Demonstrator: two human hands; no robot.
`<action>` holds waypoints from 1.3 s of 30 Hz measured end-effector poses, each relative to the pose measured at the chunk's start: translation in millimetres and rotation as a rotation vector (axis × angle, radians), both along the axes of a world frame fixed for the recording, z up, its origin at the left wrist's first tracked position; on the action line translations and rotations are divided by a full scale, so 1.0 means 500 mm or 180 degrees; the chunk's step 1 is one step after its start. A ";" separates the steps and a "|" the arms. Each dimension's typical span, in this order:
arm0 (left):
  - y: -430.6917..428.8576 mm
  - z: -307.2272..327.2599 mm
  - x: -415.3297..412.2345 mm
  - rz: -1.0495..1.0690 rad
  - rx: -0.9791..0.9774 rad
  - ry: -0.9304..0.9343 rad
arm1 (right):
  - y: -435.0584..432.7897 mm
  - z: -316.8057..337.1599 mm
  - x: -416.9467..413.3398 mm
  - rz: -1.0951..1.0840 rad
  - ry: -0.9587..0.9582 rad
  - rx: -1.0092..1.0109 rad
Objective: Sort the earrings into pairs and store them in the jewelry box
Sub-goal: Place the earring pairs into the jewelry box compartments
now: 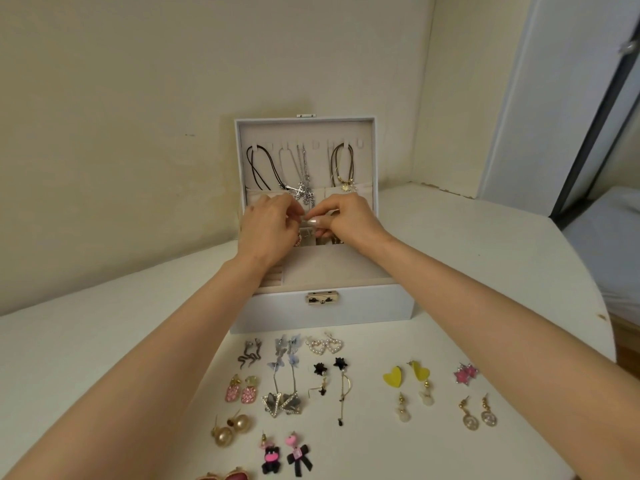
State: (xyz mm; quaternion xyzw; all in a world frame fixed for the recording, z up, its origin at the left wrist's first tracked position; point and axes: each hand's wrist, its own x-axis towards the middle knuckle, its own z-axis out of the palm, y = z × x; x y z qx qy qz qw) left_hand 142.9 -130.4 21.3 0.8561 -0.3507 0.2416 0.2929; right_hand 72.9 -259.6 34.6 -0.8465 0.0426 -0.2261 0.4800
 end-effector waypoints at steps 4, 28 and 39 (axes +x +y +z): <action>-0.002 0.001 -0.003 -0.0059 -0.0016 -0.0019 | -0.002 0.001 0.003 -0.0183 -0.0071 0.0003; 0.001 -0.002 0.000 0.0078 -0.0046 0.0058 | -0.004 -0.011 0.006 0.0032 0.0089 -0.1726; 0.002 0.001 -0.004 0.0073 -0.0008 0.0086 | 0.009 -0.011 0.020 0.0008 -0.0038 -0.1685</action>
